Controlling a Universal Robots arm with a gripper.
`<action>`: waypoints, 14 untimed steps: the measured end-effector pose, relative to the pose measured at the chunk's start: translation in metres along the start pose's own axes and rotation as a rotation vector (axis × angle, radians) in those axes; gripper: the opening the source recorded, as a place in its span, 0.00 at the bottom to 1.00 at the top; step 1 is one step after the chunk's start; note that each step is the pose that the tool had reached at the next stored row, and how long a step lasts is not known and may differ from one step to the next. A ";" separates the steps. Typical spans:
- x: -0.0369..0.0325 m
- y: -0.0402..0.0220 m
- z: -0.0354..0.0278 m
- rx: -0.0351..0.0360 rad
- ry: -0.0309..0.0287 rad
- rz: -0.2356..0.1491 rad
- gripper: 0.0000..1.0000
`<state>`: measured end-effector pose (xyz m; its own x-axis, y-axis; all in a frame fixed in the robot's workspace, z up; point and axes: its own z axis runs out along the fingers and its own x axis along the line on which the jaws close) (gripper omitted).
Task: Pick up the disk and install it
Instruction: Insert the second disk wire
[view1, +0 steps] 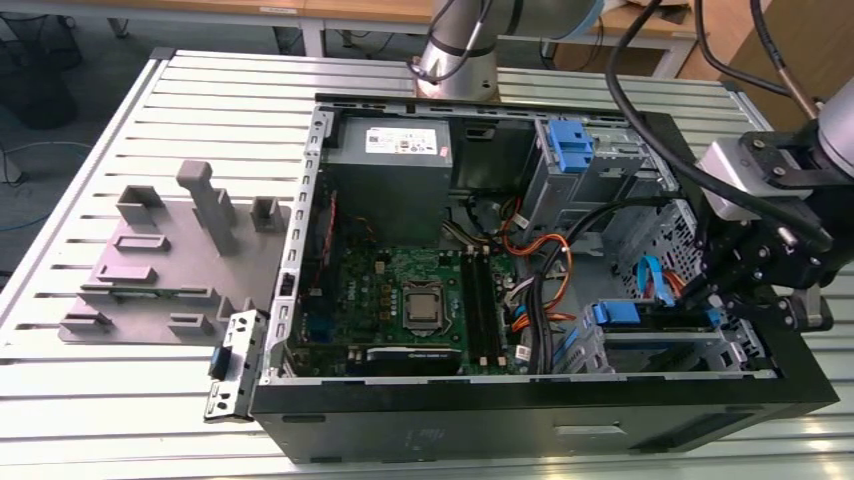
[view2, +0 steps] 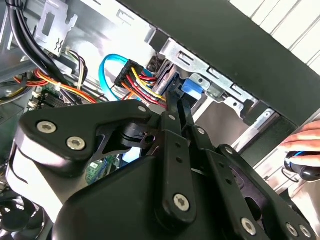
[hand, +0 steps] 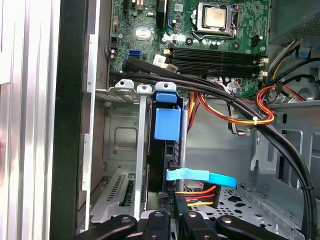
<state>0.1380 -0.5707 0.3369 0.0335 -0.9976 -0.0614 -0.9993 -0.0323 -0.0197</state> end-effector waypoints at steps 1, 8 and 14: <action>0.0000 0.0008 0.0001 0.0015 0.0002 0.000 0.16; -0.0004 0.0048 0.0011 0.0140 0.0009 -0.001 0.16; -0.0007 0.0048 0.0015 0.0159 0.0012 -0.001 0.16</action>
<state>0.1332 -0.5701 0.3354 0.0345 -0.9976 -0.0601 -0.9988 -0.0324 -0.0356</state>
